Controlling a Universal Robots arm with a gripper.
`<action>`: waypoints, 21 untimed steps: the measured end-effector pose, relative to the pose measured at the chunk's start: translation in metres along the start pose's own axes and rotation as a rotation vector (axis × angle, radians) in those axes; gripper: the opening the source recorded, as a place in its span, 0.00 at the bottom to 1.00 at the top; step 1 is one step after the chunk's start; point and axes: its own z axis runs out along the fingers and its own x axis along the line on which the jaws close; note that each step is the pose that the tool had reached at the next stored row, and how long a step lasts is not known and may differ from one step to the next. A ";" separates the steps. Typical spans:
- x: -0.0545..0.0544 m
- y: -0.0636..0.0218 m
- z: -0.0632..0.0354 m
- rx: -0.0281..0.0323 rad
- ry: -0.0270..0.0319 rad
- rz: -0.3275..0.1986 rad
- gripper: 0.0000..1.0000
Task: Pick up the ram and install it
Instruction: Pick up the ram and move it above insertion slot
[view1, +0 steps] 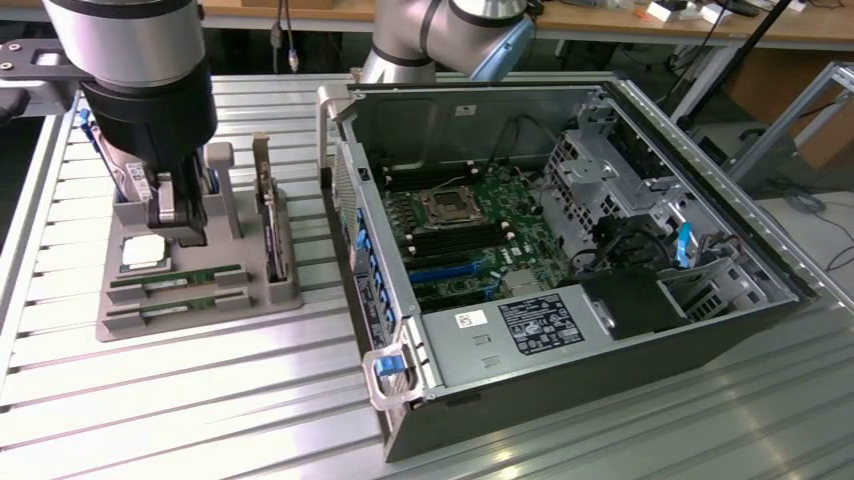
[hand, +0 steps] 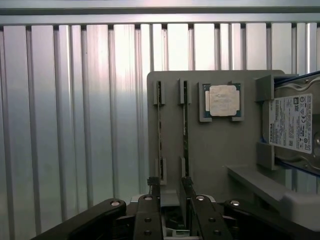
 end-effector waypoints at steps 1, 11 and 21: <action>0.000 -0.0001 0.0012 0.0000 0.0000 0.000 0.30; 0.000 -0.0003 0.0081 0.0000 0.0005 -0.001 0.30; 0.000 -0.0006 0.0134 0.0001 0.0008 -0.001 0.30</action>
